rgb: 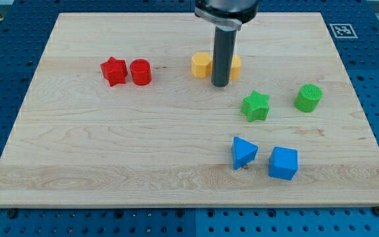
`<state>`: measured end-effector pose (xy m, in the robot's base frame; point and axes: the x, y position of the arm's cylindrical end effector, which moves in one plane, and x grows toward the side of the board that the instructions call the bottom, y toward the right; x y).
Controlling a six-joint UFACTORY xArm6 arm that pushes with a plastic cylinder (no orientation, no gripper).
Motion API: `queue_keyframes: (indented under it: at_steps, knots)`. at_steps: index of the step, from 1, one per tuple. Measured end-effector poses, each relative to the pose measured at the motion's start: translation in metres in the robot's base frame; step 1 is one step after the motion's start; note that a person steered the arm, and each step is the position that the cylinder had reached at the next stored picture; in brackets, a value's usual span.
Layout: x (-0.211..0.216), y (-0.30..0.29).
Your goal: Move the green star close to the green circle
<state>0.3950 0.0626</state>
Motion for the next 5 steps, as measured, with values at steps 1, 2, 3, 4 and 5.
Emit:
queue_keyframes:
  at_steps: [1,2,3,4,5]
  knots:
    - [0.005,0.033]
    - [0.027,0.054]
    - [0.025,0.023]
    - [0.049,0.015]
    - [0.08,0.012]
